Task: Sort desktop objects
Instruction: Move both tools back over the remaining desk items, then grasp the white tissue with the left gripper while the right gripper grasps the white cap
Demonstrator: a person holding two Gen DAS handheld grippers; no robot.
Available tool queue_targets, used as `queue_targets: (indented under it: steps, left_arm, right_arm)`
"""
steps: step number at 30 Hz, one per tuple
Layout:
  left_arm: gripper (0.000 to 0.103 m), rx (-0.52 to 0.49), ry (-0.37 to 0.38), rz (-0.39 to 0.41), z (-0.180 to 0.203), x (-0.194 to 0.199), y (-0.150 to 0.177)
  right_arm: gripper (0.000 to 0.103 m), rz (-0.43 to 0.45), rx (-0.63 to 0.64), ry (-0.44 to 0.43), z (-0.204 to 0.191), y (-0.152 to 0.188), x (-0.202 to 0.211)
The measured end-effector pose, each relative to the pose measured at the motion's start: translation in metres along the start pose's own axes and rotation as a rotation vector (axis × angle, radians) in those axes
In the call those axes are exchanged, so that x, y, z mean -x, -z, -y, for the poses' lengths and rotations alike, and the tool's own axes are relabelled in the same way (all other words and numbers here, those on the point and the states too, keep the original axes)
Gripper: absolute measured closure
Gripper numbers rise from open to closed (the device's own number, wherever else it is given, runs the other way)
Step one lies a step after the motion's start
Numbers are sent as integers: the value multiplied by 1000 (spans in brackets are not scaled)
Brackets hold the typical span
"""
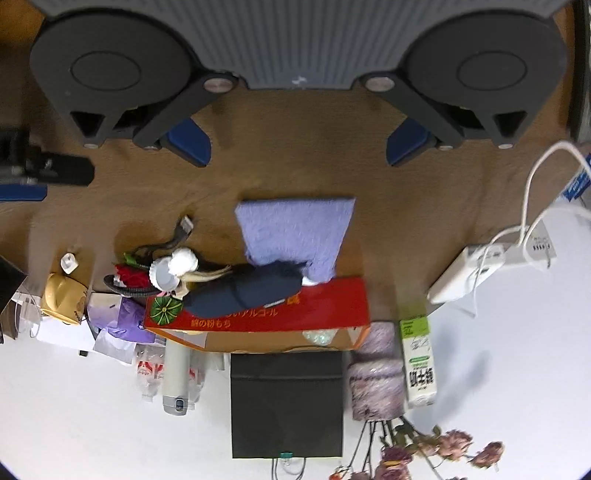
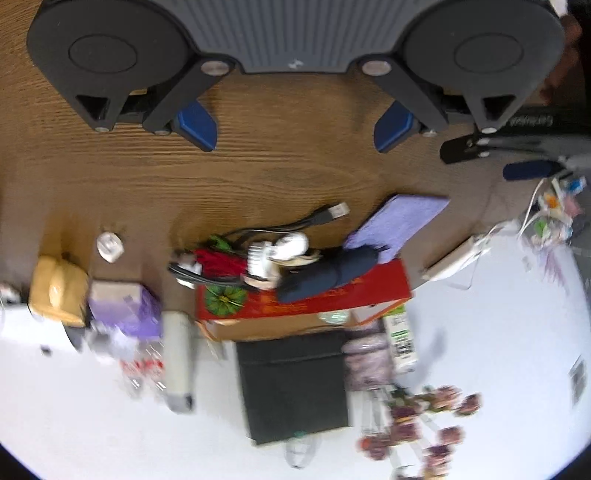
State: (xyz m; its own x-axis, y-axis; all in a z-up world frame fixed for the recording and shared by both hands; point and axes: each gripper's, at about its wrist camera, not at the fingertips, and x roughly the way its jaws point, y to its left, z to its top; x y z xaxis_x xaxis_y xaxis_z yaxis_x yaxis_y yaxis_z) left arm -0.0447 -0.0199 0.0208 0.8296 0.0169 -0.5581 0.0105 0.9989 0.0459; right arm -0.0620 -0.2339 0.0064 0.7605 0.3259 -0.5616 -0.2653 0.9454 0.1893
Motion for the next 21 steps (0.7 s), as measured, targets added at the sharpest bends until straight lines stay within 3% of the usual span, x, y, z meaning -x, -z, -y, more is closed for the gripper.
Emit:
queue_targets:
  steps: [3,5,7,9,11,17,18,20,21]
  left_arm:
    - [0,5,26,4,2,-18,-21]
    - [0,13,45,9,4,-33,-37]
    - [3,13,69,-3,6,-52,-52]
    - [12,23,85,-31,9,-71,-69]
    - [19,32,114,-39,14,-84,-82]
    - [18,43,248,-43,44,-106,-100]
    - [19,19,268,-43,53,-110,-100]
    - [23,-25,274,-44,69,-119,-99]
    - [28,-52,277,-54,77,-123,-98]
  right_arm:
    - [13,18,-29,59,21,-19,-9]
    - [16,42,-12,161,35,-34,-19]
    - [22,48,-16,233,50,-48,-31]
    - [26,57,-34,281,68,-63,-44]
    - [33,50,-61,340,85,-77,-59]
    - [46,-22,-74,441,117,-101,-101]
    - [49,-22,-77,452,120,-100,-104]
    - [75,-35,-92,406,126,-96,-109]
    - [75,-46,-106,378,129,-93,-111]
